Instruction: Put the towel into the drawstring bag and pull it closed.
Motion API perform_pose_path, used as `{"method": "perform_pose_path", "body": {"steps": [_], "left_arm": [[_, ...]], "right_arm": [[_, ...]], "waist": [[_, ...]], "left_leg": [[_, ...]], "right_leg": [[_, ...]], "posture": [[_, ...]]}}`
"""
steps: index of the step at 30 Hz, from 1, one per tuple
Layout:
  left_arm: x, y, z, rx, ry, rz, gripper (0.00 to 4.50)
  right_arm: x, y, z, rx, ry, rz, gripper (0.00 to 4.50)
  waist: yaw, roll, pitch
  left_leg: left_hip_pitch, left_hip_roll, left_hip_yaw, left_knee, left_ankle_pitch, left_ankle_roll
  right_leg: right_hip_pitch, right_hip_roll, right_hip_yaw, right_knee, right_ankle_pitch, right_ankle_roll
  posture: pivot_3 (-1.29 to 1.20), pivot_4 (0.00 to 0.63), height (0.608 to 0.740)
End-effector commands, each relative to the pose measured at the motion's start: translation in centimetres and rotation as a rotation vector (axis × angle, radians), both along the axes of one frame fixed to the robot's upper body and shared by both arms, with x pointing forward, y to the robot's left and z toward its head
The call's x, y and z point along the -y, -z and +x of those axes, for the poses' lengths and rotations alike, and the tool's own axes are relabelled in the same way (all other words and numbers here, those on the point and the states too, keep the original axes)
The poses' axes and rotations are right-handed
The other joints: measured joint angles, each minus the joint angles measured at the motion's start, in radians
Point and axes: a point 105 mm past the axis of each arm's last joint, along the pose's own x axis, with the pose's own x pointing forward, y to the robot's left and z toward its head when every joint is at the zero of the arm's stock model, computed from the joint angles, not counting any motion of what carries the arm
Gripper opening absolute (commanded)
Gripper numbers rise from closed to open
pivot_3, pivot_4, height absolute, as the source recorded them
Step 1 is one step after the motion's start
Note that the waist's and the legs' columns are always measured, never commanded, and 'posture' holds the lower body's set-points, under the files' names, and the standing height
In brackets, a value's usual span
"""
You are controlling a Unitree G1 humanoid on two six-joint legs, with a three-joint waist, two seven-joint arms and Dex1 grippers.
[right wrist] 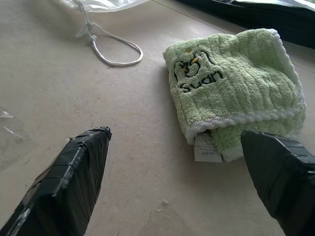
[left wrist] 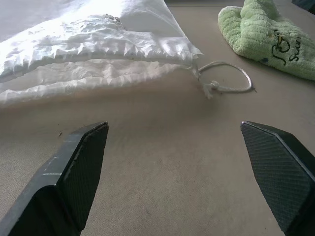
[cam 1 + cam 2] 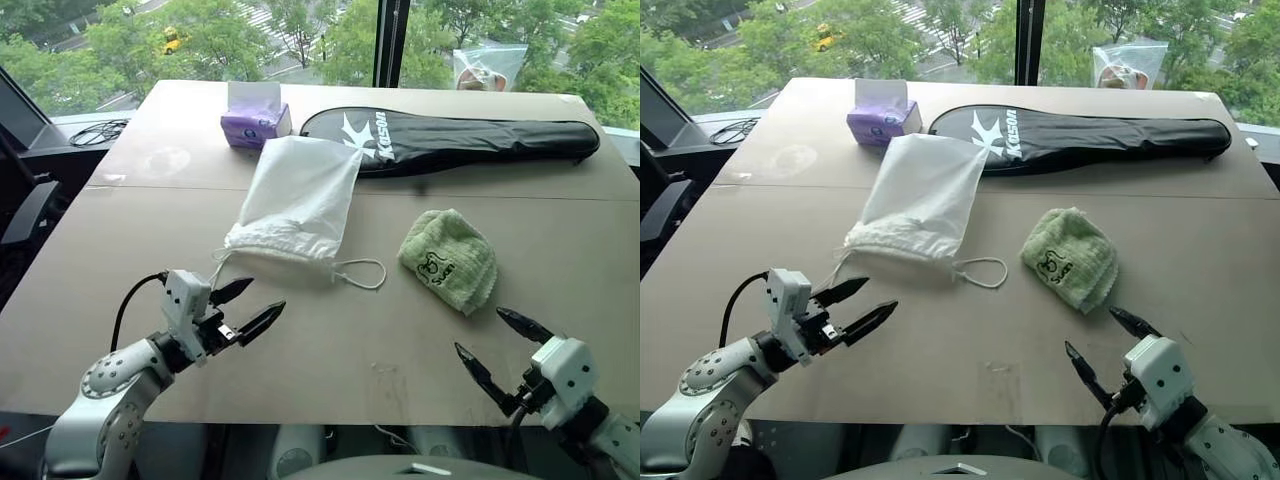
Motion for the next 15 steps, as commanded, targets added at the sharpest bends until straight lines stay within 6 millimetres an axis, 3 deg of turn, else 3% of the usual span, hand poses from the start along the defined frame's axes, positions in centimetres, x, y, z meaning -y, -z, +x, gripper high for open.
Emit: {"method": "perform_pose_path", "body": {"steps": [1, 3, 6, 9, 12, 15], "left_arm": [[-0.9, -2.5, 1.7, 0.146, -0.05, 0.099, 4.45], [-2.1, -4.9, 4.3, 0.317, -0.138, 0.268, 4.45], [-2.5, -6.4, 5.8, 0.43, -0.162, 0.42, 4.45], [-2.2, -6.8, 6.6, 0.547, -0.108, 0.707, 4.45], [-0.9, -6.5, 6.8, 0.642, 0.028, 0.839, 4.45], [-0.9, -5.8, 6.9, 0.668, 0.106, 0.904, 4.45]], "right_arm": [[-1.4, -1.9, -0.2, 0.095, -0.062, -0.003, 4.5], [-3.0, -3.1, 0.2, 0.153, -0.147, -0.006, 4.5], [-3.8, -3.5, 0.5, 0.166, -0.198, -0.033, 4.5], [-4.1, -3.6, 0.5, 0.142, -0.233, -0.043, 4.5], [-4.0, -3.7, 0.8, 0.131, -0.235, -0.023, 4.5], [-3.6, -3.5, 1.0, 0.124, -0.22, -0.022, 4.5]], "waist": [[0.0, 0.0, 0.0], [0.009, 0.0, 0.001], [0.017, 0.002, 0.0], [0.018, 0.001, -0.001], [0.024, 0.001, -0.001], [0.027, 0.001, -0.001]], "left_leg": [[0.0, 0.0, 0.0, 0.0, 0.0, 0.0], [-0.001, 0.0, -0.001, -0.001, 0.0, 0.0], [-0.001, 0.0, -0.003, -0.001, 0.0, 0.0], [-0.001, -0.001, 0.0, -0.001, 0.0, 0.001], [-0.002, -0.001, 0.001, -0.001, -0.001, 0.002], [-0.002, -0.001, 0.0, -0.002, -0.001, 0.002]], "right_leg": [[0.0, 0.0, 0.0, 0.0, 0.0, 0.0], [-0.001, 0.0, -0.002, 0.0, 0.0, 0.0], [-0.001, 0.003, -0.003, 0.0, 0.0, 0.0], [0.001, 0.003, -0.001, -0.002, 0.002, 0.003], [0.0, 0.003, -0.001, -0.005, 0.004, 0.002], [0.0, 0.003, -0.002, -0.005, 0.004, 0.001]], "posture": [[0.0, 0.15, 0.74], [0.0, 0.15, 0.74], [0.0, 0.15, 0.74], [0.0, 0.15, 0.74], [0.0, 0.15, 0.74], [0.0, 0.15, 0.74]]}}
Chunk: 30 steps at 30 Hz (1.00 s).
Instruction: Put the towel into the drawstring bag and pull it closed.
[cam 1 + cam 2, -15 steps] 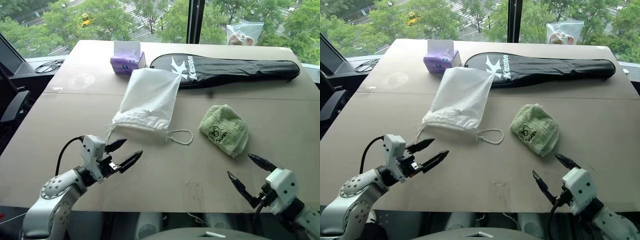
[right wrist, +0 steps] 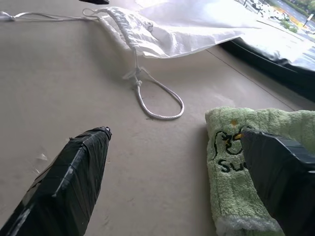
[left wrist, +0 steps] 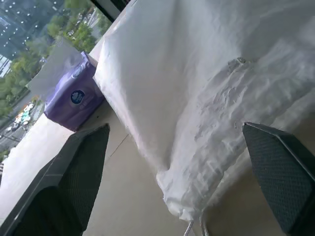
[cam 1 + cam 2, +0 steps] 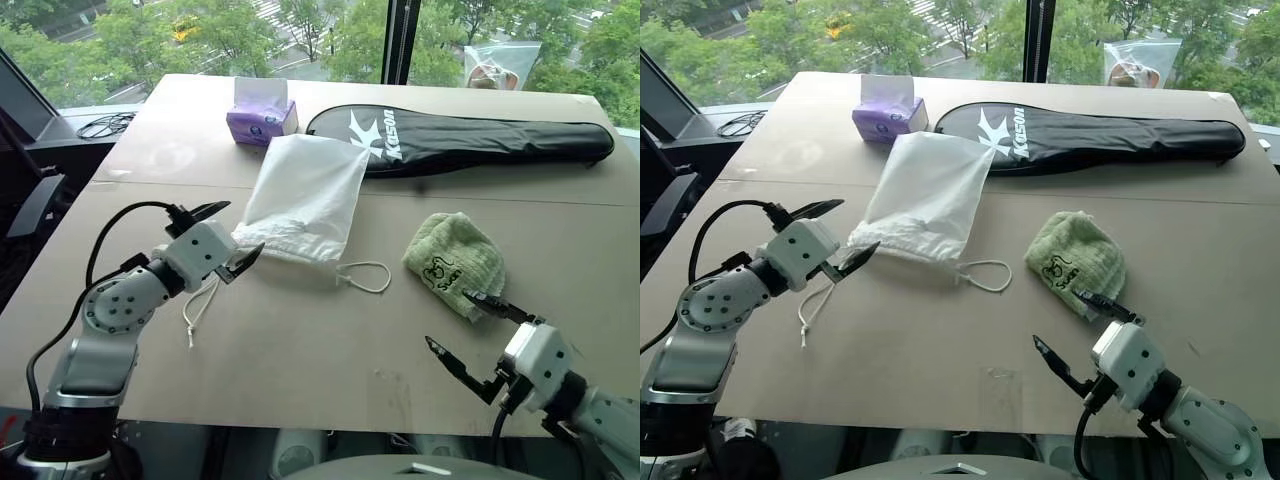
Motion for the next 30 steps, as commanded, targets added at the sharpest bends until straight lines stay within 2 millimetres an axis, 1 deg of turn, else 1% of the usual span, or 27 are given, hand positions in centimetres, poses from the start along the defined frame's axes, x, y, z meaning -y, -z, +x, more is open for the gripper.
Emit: {"method": "perform_pose_path", "body": {"steps": [1, 3, 8, 11, 12, 13, 14, 15, 16, 17, 19, 20, 21, 22, 23, 25, 28, 30], "left_arm": [[0.3, -0.3, 0.0, 0.048, 0.084, 0.108, 4.45], [0.1, 0.0, 0.5, 0.041, 0.095, 0.123, 4.45], [0.8, 0.9, 3.2, 0.049, 0.12, 0.18, 4.45], [1.0, 1.9, 4.3, 0.022, 0.158, 0.232, 4.45], [0.9, 2.1, 4.6, 0.013, 0.168, 0.236, 3.95], [0.8, 2.2, 4.9, -0.009, 0.172, 0.216, 3.76], [0.7, 2.1, 5.1, -0.027, 0.17, 0.19, 3.31], [0.7, 1.9, 5.5, -0.064, 0.16, 0.124, 2.8], [0.7, 1.8, 5.7, -0.114, 0.153, 0.053, 2.49], [1.0, 1.7, 5.7, -0.192, 0.156, -0.04, 1.96], [2.0, 0.6, 5.4, -0.427, 0.18, -0.332, 1.27], [2.5, 0.1, 5.0, -0.534, 0.209, -0.432, 0.65], [2.9, -0.3, 4.4, -0.644, 0.238, -0.513, 0.66], [3.3, -0.5, 3.7, -0.737, 0.255, -0.559, 0.3], [3.6, -0.5, 3.1, -0.814, 0.257, -0.582, 0.05], [4.2, -0.7, 2.6, -0.875, 0.245, -0.616, 0.05], [5.2, -1.0, 3.0, -0.94, 0.177, -0.737, 0.05], [5.9, -1.0, 3.3, -0.94, 0.137, -0.775, 0.05]], "right_arm": [[0.3, -0.6, -0.2, 0.014, 0.006, 0.009, 4.5], [0.3, -0.4, -0.2, 0.01, 0.017, 0.01, 4.5], [0.3, 0.2, 0.1, -0.02, 0.07, 0.018, 4.5], [0.7, 0.4, 0.4, -0.044, 0.131, -0.009, 4.5], [0.7, 0.3, 0.5, -0.054, 0.132, 0.003, 4.5], [0.7, 0.2, 0.6, -0.066, 0.132, 0.018, 4.5], [0.8, 0.2, 0.7, -0.079, 0.135, 0.034, 4.5], [1.1, 0.0, 1.0, -0.077, 0.158, 0.043, 4.5], [1.4, -0.2, 1.3, -0.077, 0.178, 0.053, 4.5], [2.0, -0.2, 1.9, -0.076, 0.223, 0.057, 4.5], [2.9, -0.7, 3.4, -0.075, 0.301, 0.086, 4.5], [3.4, -0.9, 4.3, -0.076, 0.337, 0.103, 4.5], [3.8, -1.0, 5.3, -0.088, 0.368, 0.121, 4.5], [4.1, -1.0, 6.4, -0.099, 0.391, 0.122, 4.5], [4.6, -0.9, 7.6, -0.122, 0.423, 0.128, 4.5], [5.3, -0.4, 9.8, -0.173, 0.458, 0.106, 4.5], [6.2, 0.6, 13.0, -0.264, 0.485, 0.075, 4.5], [6.5, 1.5, 14.5, -0.329, 0.48, 0.042, 4.5]], "waist": [[0.0, 0.0, 0.0], [0.0, 0.0, 0.0], [0.003, 0.0, 0.0], [0.001, -0.001, -0.001], [0.0, -0.001, -0.001], [-0.003, -0.001, -0.001], [-0.003, -0.001, -0.001], [-0.004, -0.001, -0.001], [-0.003, -0.001, -0.001], [-0.002, -0.001, -0.001], [-0.002, -0.001, -0.001], [-0.002, -0.001, -0.001], [-0.006, -0.005, 0.0], [-0.014, -0.007, 0.002], [-0.017, -0.007, 0.002], [-0.025, -0.007, 0.002], [-0.026, -0.006, 0.002], [-0.024, -0.006, 0.002]], "left_leg": [[0.0, 0.0, 0.0, 0.0, 0.0, 0.0], [0.0, 0.0, 0.0, 0.0, 0.0, 0.0], [0.0, 0.0, 0.0, 0.001, 0.002, 0.004], [0.0, 0.0, 0.0, 0.002, 0.003, 0.005], [0.0, 0.0, 0.0, 0.003, 0.003, 0.005], [0.0, 0.0, 0.001, 0.003, 0.003, 0.005], [0.0, 0.0, 0.002, 0.003, 0.003, 0.005], [0.0, 0.0, 0.002, 0.003, 0.003, 0.005], [0.0, 0.001, 0.002, 0.003, 0.003, 0.005], [0.0, 0.001, 0.001, 0.004, 0.003, 0.005], [0.0, 0.001, 0.001, 0.004, 0.003, 0.005], [0.0, 0.001, 0.001, 0.005, 0.003, 0.005], [0.0, 0.001, 0.0, 0.007, 0.003, 0.005], [0.0, 0.001, -0.001, 0.008, 0.003, 0.005], [0.0, 0.002, -0.001, 0.009, 0.003, 0.005], [0.001, 0.001, -0.001, 0.01, 0.004, 0.005], [0.002, 0.0, -0.001, 0.009, 0.005, 0.003], [0.0, 0.0, -0.002, 0.009, 0.006, 0.002]], "right_leg": [[0.0, 0.0, 0.0, 0.0, 0.0, 0.0], [0.0, 0.0, 0.0, 0.0, -0.001, 0.002], [0.001, 0.001, -0.001, 0.001, -0.001, 0.004], [0.001, 0.001, -0.001, 0.001, -0.001, 0.004], [0.001, 0.001, -0.001, 0.002, -0.001, 0.004], [0.001, 0.001, 0.0, 0.002, -0.001, 0.004], [0.001, 0.002, 0.001, 0.003, -0.001, 0.004], [0.001, 0.002, 0.001, 0.004, -0.001, 0.004], [0.001, 0.003, 0.001, 0.004, -0.001, 0.004], [0.001, 0.003, 0.001, 0.005, -0.001, 0.004], [0.001, 0.003, 0.0, 0.006, -0.001, 0.004], [0.001, 0.003, 0.0, 0.006, -0.001, 0.004], [0.001, 0.003, 0.0, 0.007, -0.001, 0.004], [0.002, 0.004, 0.0, 0.007, -0.001, 0.004], [0.002, 0.004, 0.0, 0.008, -0.001, 0.004], [0.003, 0.003, 0.001, 0.008, -0.001, 0.004], [0.004, 0.004, 0.001, 0.008, -0.001, 0.004], [0.003, 0.005, 0.0, 0.008, -0.001, 0.004]], "posture": [[0.0, 0.15, 0.74], [0.0, 0.15, 0.74], [0.0, 0.15, 0.74], [0.0, 0.15, 0.74], [0.0, 0.15, 0.74], [0.0, 0.15, 0.74], [0.0, 0.15, 0.74], [0.0, 0.15, 0.74], [0.0, 0.15, 0.74], [0.0, 0.15, 0.74], [0.0, 0.15, 0.74], [0.0, 0.15, 0.74], [0.0, 0.15, 0.74], [0.0, 0.15, 0.74], [0.0, 0.15, 0.74], [0.0, 0.15, 0.74], [0.0, 0.15, 0.74], [0.0, 0.15, 0.74]]}}
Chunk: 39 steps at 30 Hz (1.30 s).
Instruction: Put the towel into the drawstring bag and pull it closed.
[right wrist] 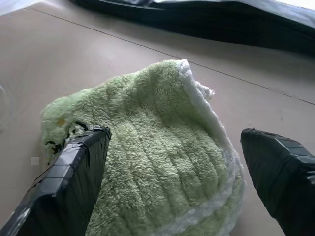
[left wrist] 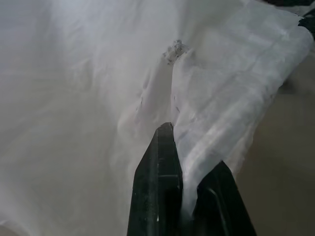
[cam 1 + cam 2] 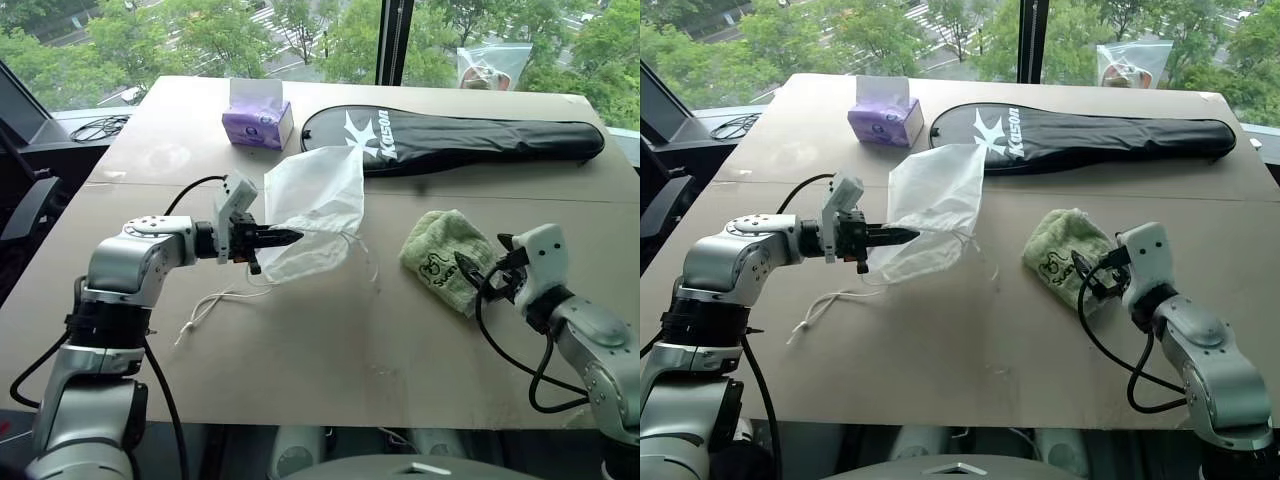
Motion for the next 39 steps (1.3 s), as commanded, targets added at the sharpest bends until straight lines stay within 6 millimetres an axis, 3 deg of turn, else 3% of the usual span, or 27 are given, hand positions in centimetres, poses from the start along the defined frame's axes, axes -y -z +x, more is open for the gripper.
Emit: {"method": "perform_pose_path", "body": {"steps": [1, 4, 8, 12, 16, 18, 23, 26, 29, 31, 34, 39], "left_arm": [[1.2, -1.3, 0.5, -0.006, -0.082, -0.046, 0.05], [2.1, -1.8, 1.4, -0.005, -0.178, -0.1, 0.05], [3.5, -1.7, 1.7, 0.002, -0.248, -0.148, 0.05], [4.4, -1.2, 1.6, -0.013, -0.28, -0.163, 0.0], [5.1, -0.9, 1.5, -0.033, -0.268, -0.163, 0.0], [5.6, -0.8, 1.5, -0.043, -0.248, -0.165, 0.0], [7.3, -0.5, 1.8, -0.066, -0.183, -0.155, 0.0], [8.6, -0.7, 1.5, -0.079, -0.117, -0.158, 0.0], [9.9, -1.0, 1.3, -0.086, -0.057, -0.17, 0.0], [10.8, -1.5, 1.0, -0.076, -0.02, -0.187, 0.0], [11.8, -2.7, 0.1, -0.068, 0.054, -0.215, 0.0], [11.9, -3.4, -0.8, -0.034, 0.101, -0.188, 0.0]], "right_arm": [[0.5, 1.6, 1.9, -0.139, -0.039, -0.017, 4.5], [-0.7, 3.4, 1.6, -0.3, -0.195, 0.014, 4.5], [-2.1, 5.4, -0.3, -0.446, -0.407, 0.024, 4.5], [-3.0, 6.3, -0.4, -0.376, -0.487, -0.052, 2.76], [-3.6, 4.3, -1.1, -0.224, -0.499, 0.079, 0.76], [-3.7, 2.5, -2.1, -0.156, -0.493, 0.206, 0.09], [-5.3, -3.7, -7.8, -0.013, -0.61, 0.546, 0.05], [-7.6, -4.8, -9.3, 0.0, -0.679, 0.536, 0.05], [-9.4, -4.1, -6.3, 0.026, -0.601, 0.459, 0.05], [-10.3, -1.6, -3.5, 0.022, -0.519, 0.269, 0.05], [-10.0, 1.8, 0.0, 0.013, -0.379, 0.092, 0.05], [-10.0, 5.0, 1.1, 0.023, -0.423, -0.248, 0.05]], "waist": [[0.0, 0.0, 0.0], [-0.001, 0.0, 0.0], [-0.001, -0.002, -0.001], [-0.004, -0.005, -0.004], [-0.005, -0.008, -0.006], [-0.002, -0.008, -0.006], [0.013, -0.005, -0.004], [0.013, -0.005, -0.004], [0.004, -0.005, -0.004], [-0.001, -0.004, -0.004], [0.002, -0.004, -0.004], [-0.001, -0.004, -0.004]], "left_leg": [[0.0, 0.0, 0.0, 0.0, 0.0, 0.0], [0.0, 0.0, 0.0, 0.0, 0.0, 0.0], [0.001, 0.0, 0.0, -0.002, 0.0, -0.001], [0.003, 0.0, 0.0, -0.003, 0.0, -0.001], [0.005, 0.001, 0.0, -0.003, 0.0, -0.001], [0.005, 0.001, -0.002, -0.003, 0.0, -0.001], [0.002, 0.0, -0.004, -0.002, 0.0, -0.001], [0.003, 0.0, -0.004, -0.002, 0.0, -0.001], [0.004, 0.0, -0.005, -0.002, -0.001, 0.001], [0.004, 0.0, -0.006, -0.001, -0.001, 0.001], [0.003, -0.001, -0.006, 0.0, 0.0, 0.0], [0.001, -0.002, -0.005, -0.002, 0.002, -0.003]], "right_leg": [[0.0, 0.0, 0.0, 0.0, 0.001, -0.001], [0.0, 0.001, 0.0, 0.0, 0.002, -0.004], [0.001, 0.0, 0.001, -0.001, 0.002, -0.004], [0.002, 0.0, 0.0, -0.002, 0.002, -0.004], [0.004, 0.0, 0.0, -0.001, 0.002, -0.004], [0.005, 0.0, -0.001, -0.001, 0.002, -0.004], [0.004, -0.002, -0.002, -0.001, 0.002, -0.004], [0.004, -0.002, -0.002, -0.002, 0.002, -0.004], [0.005, -0.001, -0.002, -0.001, 0.002, -0.004], [0.004, -0.001, -0.002, -0.001, 0.003, -0.004], [0.003, -0.001, -0.002, -0.001, 0.003, -0.005], [0.002, -0.001, -0.001, -0.002, 0.003, -0.004]], "posture": [[0.0, 0.15, 0.74], [0.0, 0.15, 0.74], [0.0, 0.15, 0.74], [0.0, 0.15, 0.74], [0.0, 0.15, 0.74], [0.0, 0.15, 0.74], [0.0, 0.15, 0.74], [0.0, 0.15, 0.74], [0.0, 0.15, 0.74], [0.0, 0.15, 0.74], [0.0, 0.15, 0.74], [0.0, 0.15, 0.74]]}}
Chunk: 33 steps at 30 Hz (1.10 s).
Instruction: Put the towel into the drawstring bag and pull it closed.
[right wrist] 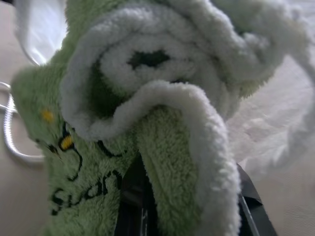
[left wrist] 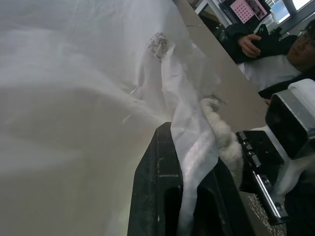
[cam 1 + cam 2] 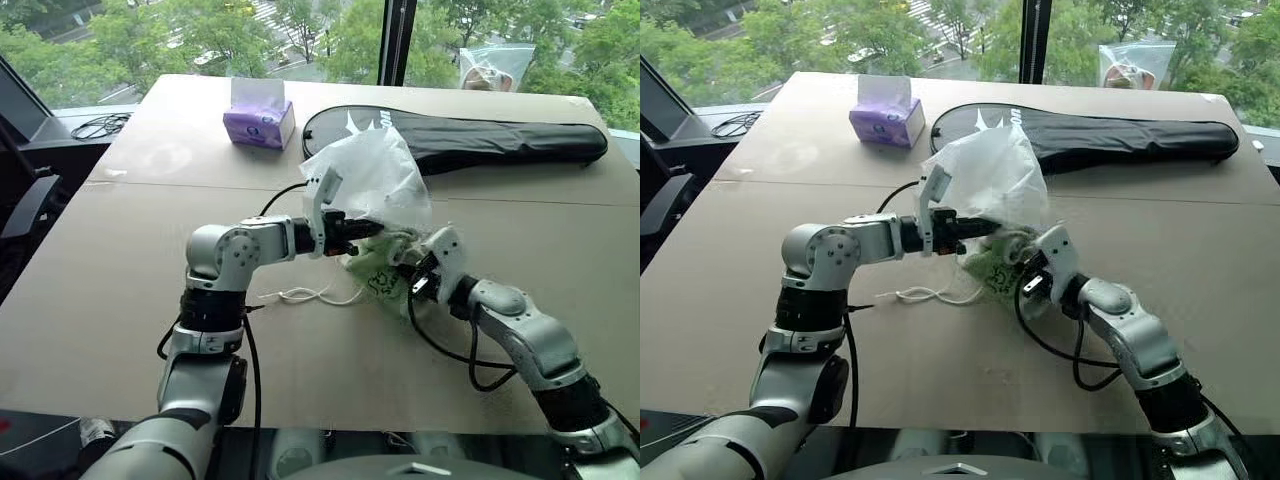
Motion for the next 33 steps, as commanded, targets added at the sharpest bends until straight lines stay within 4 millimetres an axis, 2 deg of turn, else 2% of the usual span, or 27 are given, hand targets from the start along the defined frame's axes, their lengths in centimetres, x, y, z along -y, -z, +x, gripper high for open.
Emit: {"method": "perform_pose_path", "body": {"steps": [1, 7, 10, 12, 15, 21, 23, 26, 30, 31, 33], "left_arm": [[0.9, -2.2, -1.1, 0.087, 0.078, -0.014, 0.0], [0.4, -1.9, -1.9, 0.12, 0.106, 0.049, 0.0], [0.1, -1.6, -2.1, 0.118, 0.111, 0.07, 0.0], [0.1, -1.5, -2.1, 0.111, 0.112, 0.067, 0.0], [0.3, -1.5, -2.2, 0.102, 0.119, 0.061, 0.0], [0.5, -1.3, -2.0, 0.093, 0.125, 0.061, 0.0], [0.3, -1.3, -1.4, 0.102, 0.098, 0.058, 0.0], [0.3, -2.4, 0.2, 0.103, 0.015, -0.002, 0.0], [0.7, -4.4, 1.5, 0.075, -0.037, -0.122, 0.0], [0.9, -4.3, 1.2, 0.066, -0.017, -0.119, 0.0], [1.2, -2.9, -0.2, 0.042, 0.055, -0.049, 0.0]], "right_arm": [[1.0, 2.2, 0.8, 0.06, 0.003, -0.252, 0.05], [1.9, 2.4, 2.1, 0.103, 0.06, -0.394, 0.05], [1.9, 2.1, 2.5, 0.191, 0.023, -0.517, 0.05], [1.8, 1.5, 2.8, 0.344, -0.063, -0.721, 0.05], [1.2, 0.1, 3.3, 0.422, -0.063, -0.753, 0.05], [0.7, -0.8, 3.6, 0.483, -0.049, -0.747, 0.05], [0.0, -1.2, 3.4, 0.543, -0.111, -0.776, 0.05], [-0.8, -1.0, 2.6, 0.597, -0.219, -0.836, 0.05], [-1.4, -0.6, 1.8, 0.604, -0.271, -0.83, 0.05], [-1.4, -0.5, 1.7, 0.593, -0.264, -0.818, 0.05], [-1.2, -0.6, 2.0, 0.55, -0.192, -0.752, 0.05]], "waist": [[-0.003, 0.0, 0.0], [-0.004, 0.0, 0.0], [-0.003, 0.0, 0.0], [-0.001, 0.0, 0.0], [-0.001, 0.0, 0.0], [-0.003, 0.0, 0.0], [-0.003, 0.0, 0.0], [-0.002, 0.0, 0.0], [-0.002, 0.0, 0.0], [-0.004, 0.0, 0.0], [-0.007, 0.0, 0.0]], "left_leg": [[0.0, 0.0, 0.0, -0.001, 0.0, 0.0], [0.003, 0.001, -0.001, 0.0, 0.0, -0.001], [0.005, 0.001, -0.001, 0.001, 0.001, -0.001], [0.006, 0.001, -0.001, 0.002, 0.001, -0.001], [0.005, 0.0, -0.001, 0.003, 0.001, -0.001], [0.003, 0.001, -0.002, 0.001, 0.001, -0.001], [0.002, 0.001, -0.001, 0.001, 0.001, -0.001], [0.002, 0.0, -0.001, 0.001, 0.001, -0.001], [0.001, 0.0, -0.002, 0.001, 0.001, -0.001], [0.001, 0.0, -0.002, 0.001, 0.001, -0.001], [0.002, 0.001, -0.001, 0.001, 0.001, -0.001]], "right_leg": [[0.0, 0.0, 0.0, 0.0, 0.0, 0.0], [0.001, 0.0, -0.001, 0.001, 0.0, 0.0], [0.004, -0.001, -0.001, 0.001, -0.001, 0.003], [0.006, -0.002, -0.002, 0.001, 0.0, 0.003], [0.005, -0.002, -0.002, 0.001, 0.0, 0.003], [0.003, -0.001, -0.002, 0.001, 0.002, 0.0], [0.003, 0.0, -0.002, 0.0, 0.001, 0.001], [0.003, -0.001, -0.002, 0.0, 0.001, 0.001], [0.003, -0.001, -0.002, -0.001, 0.0, 0.004], [0.003, -0.001, -0.002, 0.0, 0.0, 0.004], [0.003, 0.0, -0.002, 0.0, 0.001, 0.002]], "posture": [[0.0, 0.15, 0.74], [0.0, 0.15, 0.74], [0.0, 0.15, 0.74], [0.0, 0.15, 0.74], [0.0, 0.15, 0.74], [0.0, 0.15, 0.74], [0.0, 0.15, 0.74], [0.0, 0.15, 0.74], [0.0, 0.15, 0.74], [0.0, 0.15, 0.74], [0.0, 0.15, 0.74]]}}
